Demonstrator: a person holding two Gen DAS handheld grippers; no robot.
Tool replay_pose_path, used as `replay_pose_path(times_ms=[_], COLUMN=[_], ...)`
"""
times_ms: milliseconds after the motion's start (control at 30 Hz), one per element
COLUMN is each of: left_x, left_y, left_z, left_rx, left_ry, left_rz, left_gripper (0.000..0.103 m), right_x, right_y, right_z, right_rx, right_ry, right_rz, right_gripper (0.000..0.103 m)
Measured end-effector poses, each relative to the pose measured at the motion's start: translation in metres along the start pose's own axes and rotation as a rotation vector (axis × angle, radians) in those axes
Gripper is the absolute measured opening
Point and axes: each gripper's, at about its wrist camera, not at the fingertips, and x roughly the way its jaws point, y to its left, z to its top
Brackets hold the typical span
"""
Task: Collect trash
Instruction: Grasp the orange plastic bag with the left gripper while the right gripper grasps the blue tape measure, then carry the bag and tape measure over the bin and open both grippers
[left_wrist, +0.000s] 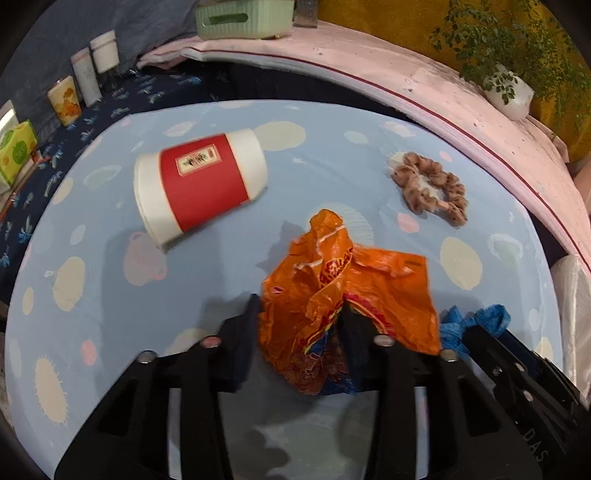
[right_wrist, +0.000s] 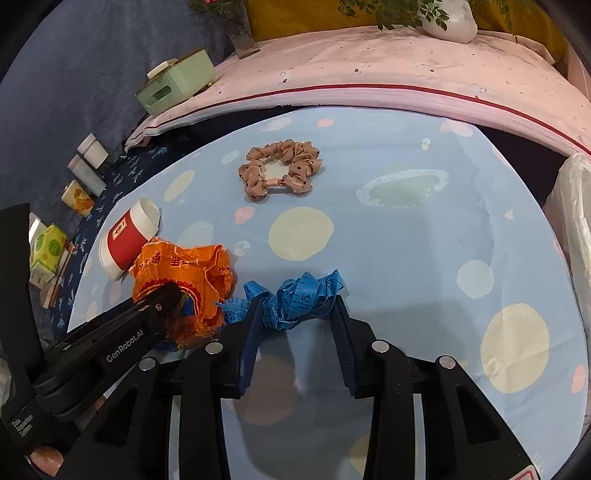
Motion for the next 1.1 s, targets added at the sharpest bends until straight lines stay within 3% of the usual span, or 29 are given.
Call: replay_pose_path(times_ms=[67, 100, 167, 600, 1100], left_x=[-0.004, -0.007, -0.011, -0.067, -0.136], left_y=[-0.002, -0.004, -0.006, -0.030, -0.108], left_z=[0.000, -0.001, -0.002, -0.009, -0.019], left_rx=[0.006, 0.012, 0.012, 0.016, 0.117], left_ry=[-0.007, -0.009, -0.003, -0.057, -0.145], left_rz=[-0.015, -0.019, -0.039, -0.123, -0.229], left_gripper=[0.023, 0.017, 0.015, 0.013, 0.013], right_x=[-0.001, -0.003, -0.007, -0.072, -0.163], right_y=[0.000, 0.001, 0.004, -0.004, -0.059], right_z=[0.000, -0.001, -0.002, -0.002, -0.003], right_rx=[0.000, -0.005, -0.021, -0.034, 0.031], right_ry=[0.005, 0.007, 0.004, -0.115, -0.276], right_rz=[0.011, 0.020, 0.022, 0.016, -0.017], right_gripper=[0.025, 0.017, 0.016, 0.015, 0.014])
